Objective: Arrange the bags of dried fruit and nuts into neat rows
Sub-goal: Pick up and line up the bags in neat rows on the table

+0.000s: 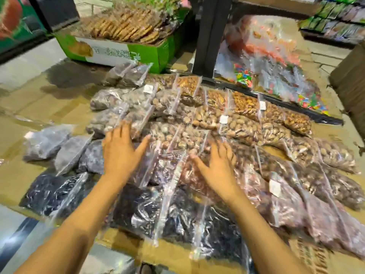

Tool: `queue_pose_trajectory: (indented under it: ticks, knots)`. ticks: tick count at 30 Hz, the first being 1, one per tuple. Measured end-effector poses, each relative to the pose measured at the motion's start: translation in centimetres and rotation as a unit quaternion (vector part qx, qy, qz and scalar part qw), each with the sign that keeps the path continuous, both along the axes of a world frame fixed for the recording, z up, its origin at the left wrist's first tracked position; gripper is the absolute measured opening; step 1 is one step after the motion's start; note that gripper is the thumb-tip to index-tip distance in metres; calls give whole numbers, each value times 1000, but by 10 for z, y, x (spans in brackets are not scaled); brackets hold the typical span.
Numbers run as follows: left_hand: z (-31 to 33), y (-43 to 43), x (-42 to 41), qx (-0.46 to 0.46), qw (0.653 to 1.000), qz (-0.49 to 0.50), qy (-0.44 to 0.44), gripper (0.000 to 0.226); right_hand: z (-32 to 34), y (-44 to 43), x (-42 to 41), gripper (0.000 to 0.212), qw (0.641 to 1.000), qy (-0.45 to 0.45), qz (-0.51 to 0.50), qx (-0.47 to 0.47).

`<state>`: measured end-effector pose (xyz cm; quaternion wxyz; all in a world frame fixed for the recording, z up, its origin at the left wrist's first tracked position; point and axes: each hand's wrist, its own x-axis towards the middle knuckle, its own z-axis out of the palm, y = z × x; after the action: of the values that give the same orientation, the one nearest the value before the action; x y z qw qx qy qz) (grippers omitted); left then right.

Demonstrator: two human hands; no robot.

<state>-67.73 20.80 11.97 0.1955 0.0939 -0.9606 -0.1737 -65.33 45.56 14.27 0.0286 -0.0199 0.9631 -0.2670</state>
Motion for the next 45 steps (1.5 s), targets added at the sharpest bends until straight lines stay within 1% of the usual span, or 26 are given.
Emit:
queue_pose_trajectory:
  ticks: [2, 4, 6, 8, 12, 15, 17, 19, 20, 21, 22, 24, 25, 27, 28, 29, 30, 31, 33, 35, 36, 37, 40, 41, 43, 45]
  knots:
    - [-8, -32, -23, 5, 999, -17, -37, 82, -4, -30, -12, 78, 1000, -17, 12, 4]
    - [-15, -61, -45, 35, 996, -31, -78, 79, -7, -56, -23, 76, 999, -40, 15, -7]
    - [-18, -85, -63, 62, 994, -40, -84, 79, -8, -76, -31, 74, 998, -53, 11, -35]
    - [-17, -102, -75, 80, 992, -38, -95, 83, -10, -90, -39, 75, 997, -64, 3, -46]
    - [-15, -121, -85, 111, 982, -31, -150, 77, -12, -107, -54, 74, 998, -50, 6, -35]
    - [-8, -133, -86, 134, 976, -62, -160, 76, -6, -123, -62, 70, 998, -50, 1, -45]
    - [-12, -147, -88, 135, 967, -110, -184, 75, -5, -138, -69, 79, 996, -69, -21, -56]
    - [-15, -168, -97, 129, 949, -172, -230, 89, -5, -156, -79, 98, 992, -77, -66, -72]
    - [-16, -180, -107, 133, 938, -200, -252, 97, -5, -166, -85, 100, 989, -82, -91, -82]
    - [-16, -190, -117, 139, 928, -223, -265, 102, -6, -174, -93, 95, 985, -87, -115, -93]
    - [-17, -200, -128, 141, 922, -240, -270, 102, -6, -182, -101, 88, 980, -85, -140, -109]
    - [-21, -215, -146, 121, 911, -284, -273, 94, -7, -197, -115, 75, 959, -80, -202, -180]
    - [-23, -222, -150, 107, 902, -314, -277, 96, -6, -204, -121, 68, 943, -77, -231, -225]
    - [-33, -233, -154, 77, 876, -377, -292, 111, -8, -219, -130, 53, 916, -66, -282, -279]
    - [-39, -236, -156, 44, 867, -401, -292, 119, -15, -224, -133, 49, 900, -56, -302, -309]
    - [-42, -238, -158, 14, 863, -418, -285, 123, -20, -229, -134, 47, 890, -51, -325, -317]
    - [-43, -238, -161, 2, 860, -426, -280, 125, -19, -239, -133, 46, 886, -31, -339, -313]
    - [-44, -236, -165, 1, 856, -434, -281, 125, -16, -249, -131, 43, 893, -12, -341, -293]
    - [-42, -228, -172, -9, 841, -459, -285, 125, -10, -264, -121, 37, 919, 12, -327, -222]
    - [-42, -225, -179, -15, 839, -464, -285, 124, -10, -270, -114, 46, 938, 31, -313, -146]
    - [-43, -226, -182, -10, 843, -458, -282, 121, -10, -270, -113, 49, 940, 36, -313, -132]
    - [-44, -227, -181, 0, 849, -452, -274, 118, -9, -272, -111, 49, 939, 36, -314, -133]
    - [-45, -231, -177, 55, 866, -423, -261, 103, -13, -277, -111, 41, 920, 27, -334, -203]
    - [-46, -234, -177, 72, 869, -410, -265, 98, -16, -281, -111, 42, 921, 17, -336, -195]
    - [-50, -241, -181, 80, 876, -396, -262, 94, -19, -291, -114, 55, 921, 0, -348, -176]
    - [-53, -250, -188, 76, 875, -404, -257, 95, -20, -297, -119, 62, 921, -14, -376, -100]
